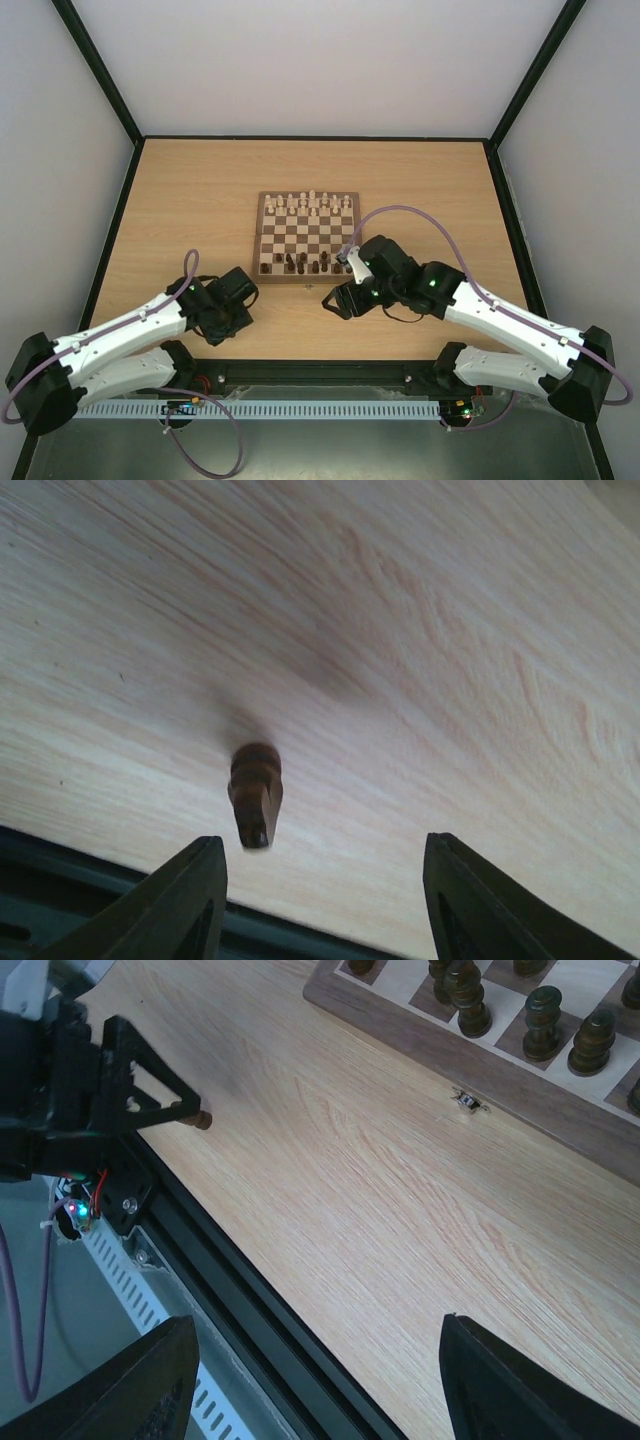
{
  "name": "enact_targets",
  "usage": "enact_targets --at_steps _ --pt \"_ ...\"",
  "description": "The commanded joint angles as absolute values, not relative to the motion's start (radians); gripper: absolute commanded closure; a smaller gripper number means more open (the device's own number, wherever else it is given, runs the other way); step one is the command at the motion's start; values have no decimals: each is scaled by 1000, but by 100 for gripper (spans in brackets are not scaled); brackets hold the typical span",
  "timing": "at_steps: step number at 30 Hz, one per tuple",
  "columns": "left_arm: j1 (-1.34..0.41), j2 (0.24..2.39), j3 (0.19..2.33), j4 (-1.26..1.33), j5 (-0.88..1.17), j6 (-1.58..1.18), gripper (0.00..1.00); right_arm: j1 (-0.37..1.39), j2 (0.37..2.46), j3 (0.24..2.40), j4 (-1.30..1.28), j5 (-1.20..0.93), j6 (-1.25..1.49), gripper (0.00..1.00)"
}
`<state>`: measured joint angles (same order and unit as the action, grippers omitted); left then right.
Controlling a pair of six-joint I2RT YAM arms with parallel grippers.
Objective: Set up the chess pieces on the board
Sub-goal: Pick up the chess piece at the center of the board.
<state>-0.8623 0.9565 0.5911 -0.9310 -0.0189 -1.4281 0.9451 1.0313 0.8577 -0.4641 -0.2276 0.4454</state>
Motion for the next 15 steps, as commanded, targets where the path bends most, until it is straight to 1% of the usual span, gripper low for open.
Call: enact_targets --at_steps 1,8,15 --pt "-816 1013 575 -890 -49 -1407 45 956 1007 842 -461 -249 433 34" --pt "-801 1002 538 -875 -35 -1413 51 959 999 839 -459 -256 431 34" --pt "-801 1010 525 -859 -15 -1403 64 961 994 836 -459 -258 431 34"
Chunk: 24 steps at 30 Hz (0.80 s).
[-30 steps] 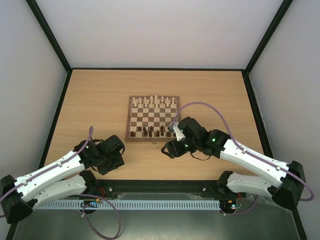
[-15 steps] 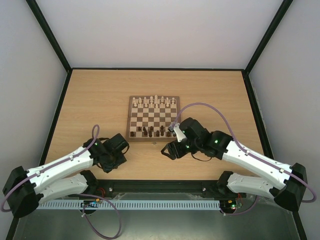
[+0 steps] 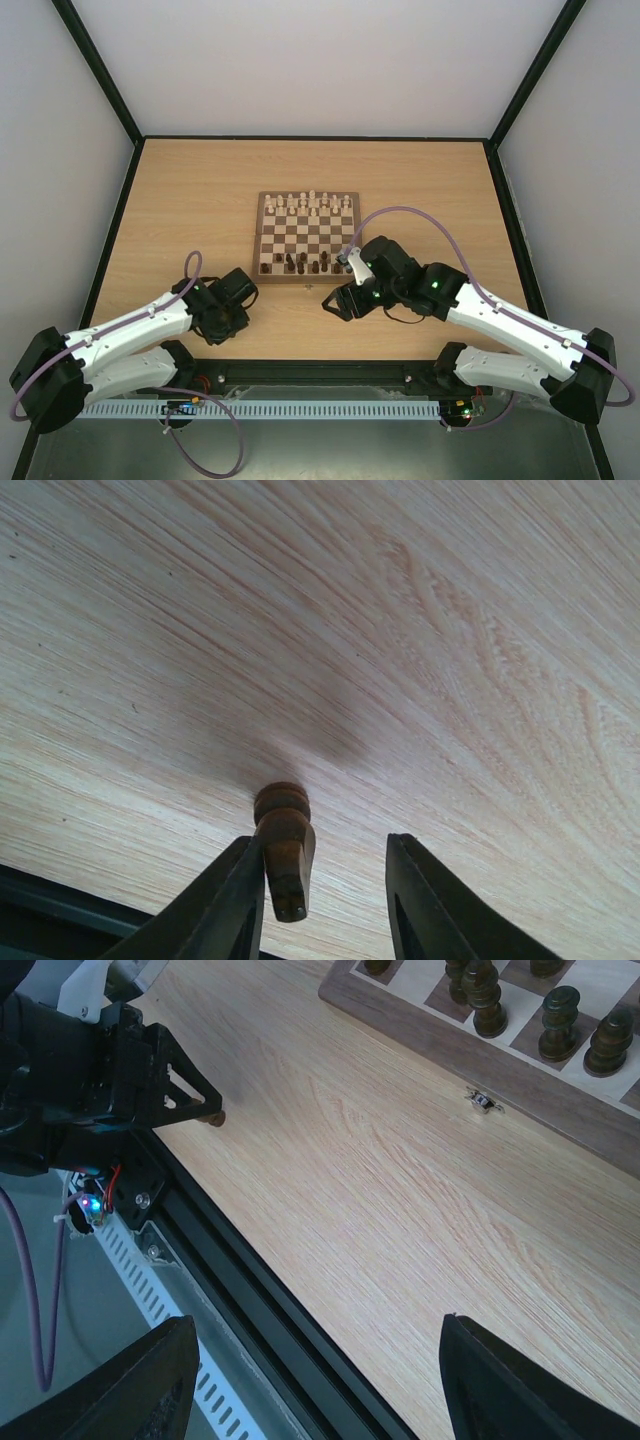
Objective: Set up the chess pieces on the board
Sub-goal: Pick up the chess piece at the center of the board.
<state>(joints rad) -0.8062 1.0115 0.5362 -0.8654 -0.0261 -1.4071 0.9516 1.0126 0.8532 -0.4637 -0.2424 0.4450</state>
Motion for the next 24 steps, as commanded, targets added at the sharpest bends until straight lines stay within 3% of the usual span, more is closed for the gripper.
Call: enact_targets --at_steps 1,6,11,17,24 --pt "-800 1010 521 -857 -12 -1402 66 962 994 837 -458 -258 430 34" --pt "-801 1028 518 -843 -6 -1380 86 966 992 835 -457 -250 433 34" --pt "-805 1052 543 -850 1 -1341 98 969 996 836 -458 -242 434 34" --pt "-807 1195 710 -916 9 -1175 98 969 1011 836 -462 -227 437 34" --pt "-801 1476 1115 -1067 -91 -874 97 969 1034 839 -470 -175 443 33"
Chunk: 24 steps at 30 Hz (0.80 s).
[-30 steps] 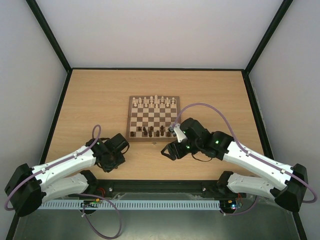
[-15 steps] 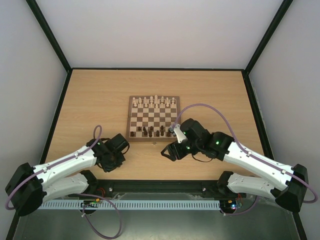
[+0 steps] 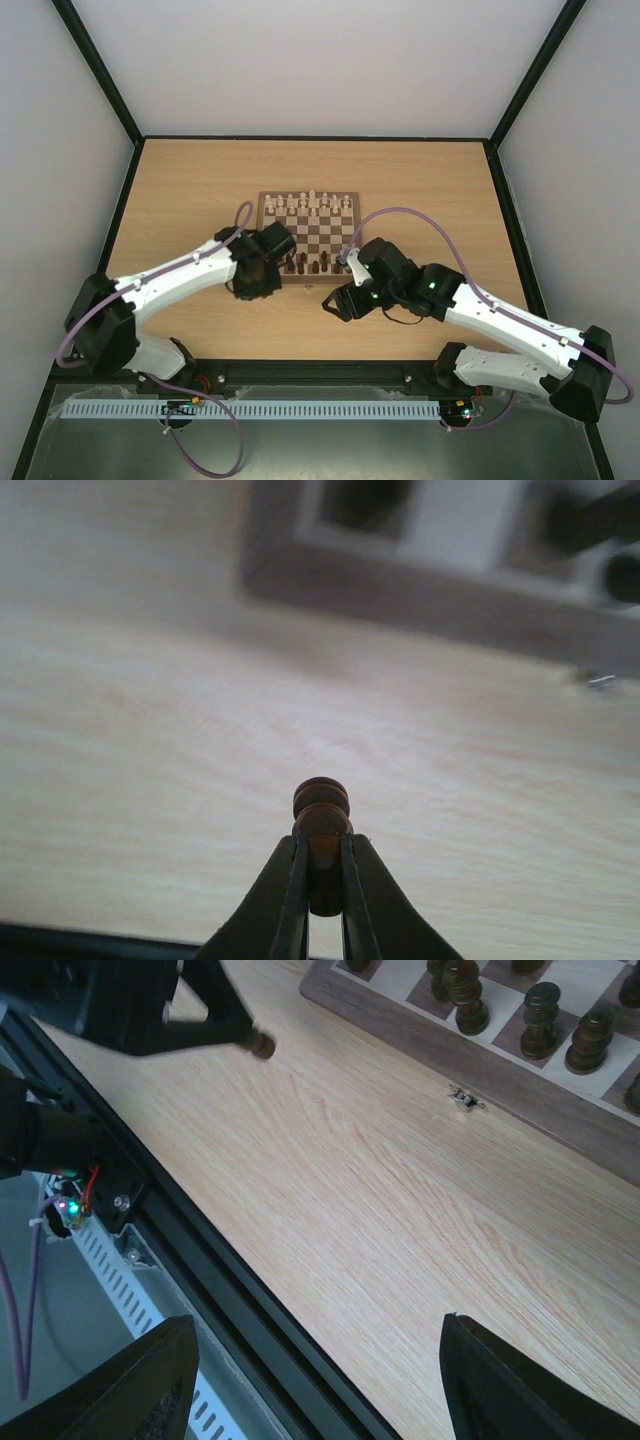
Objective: Set up the chess pieces on the board
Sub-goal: Pick up the chess piece at the center of the board.
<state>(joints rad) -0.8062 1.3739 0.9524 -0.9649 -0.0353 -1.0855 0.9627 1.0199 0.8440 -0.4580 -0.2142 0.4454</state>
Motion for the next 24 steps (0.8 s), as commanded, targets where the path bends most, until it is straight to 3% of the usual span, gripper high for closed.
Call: enact_targets --at_steps 1,10,24 --pt "-799 1514 1155 -1082 -95 -832 97 969 1040 839 -473 -164 445 33" --pt "-735 1714 1368 -1089 -137 -553 96 969 1085 845 -490 -83 460 33" --pt "-656 1763 1362 -977 -59 -454 96 968 1114 846 -494 -45 466 33"
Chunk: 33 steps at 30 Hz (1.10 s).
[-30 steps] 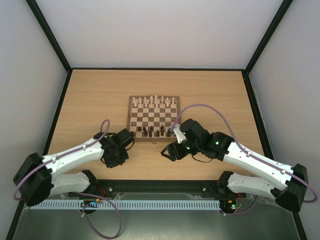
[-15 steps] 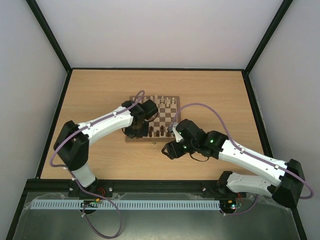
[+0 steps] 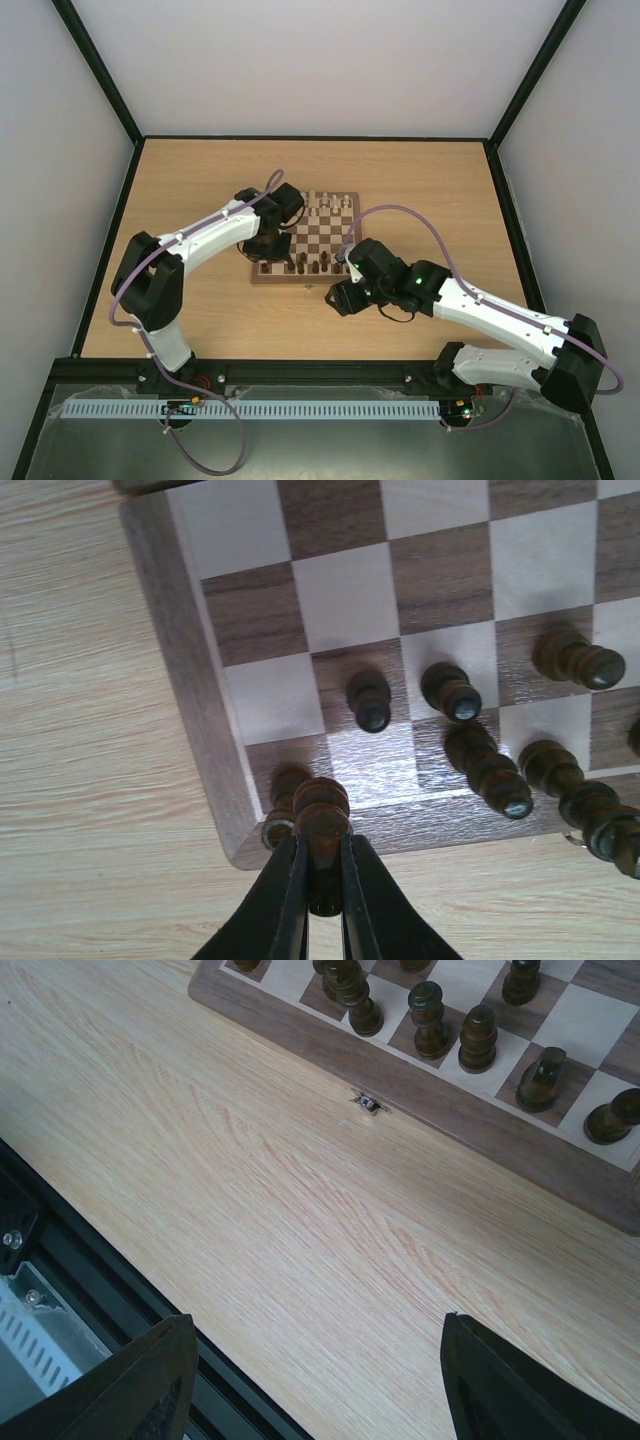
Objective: Set up the chess pieces on the board
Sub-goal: Pick up the chess piece at the center of the board, then place the chess piece on the chessboard.
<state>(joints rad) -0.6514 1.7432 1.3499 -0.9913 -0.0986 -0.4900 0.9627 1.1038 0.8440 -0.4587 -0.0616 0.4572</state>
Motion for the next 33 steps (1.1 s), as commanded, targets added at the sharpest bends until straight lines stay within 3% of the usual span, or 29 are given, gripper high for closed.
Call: enact_targets --at_steps 1,14,33 --pt "-659 1763 1367 -975 -56 -458 96 969 1114 846 -494 -46 466 33" --pt "-686 1806 1351 -937 -37 -496 96 969 1109 842 -490 -61 463 33" --pt "-686 1827 1308 -920 -40 -515 88 968 1109 841 -489 -73 462 33"
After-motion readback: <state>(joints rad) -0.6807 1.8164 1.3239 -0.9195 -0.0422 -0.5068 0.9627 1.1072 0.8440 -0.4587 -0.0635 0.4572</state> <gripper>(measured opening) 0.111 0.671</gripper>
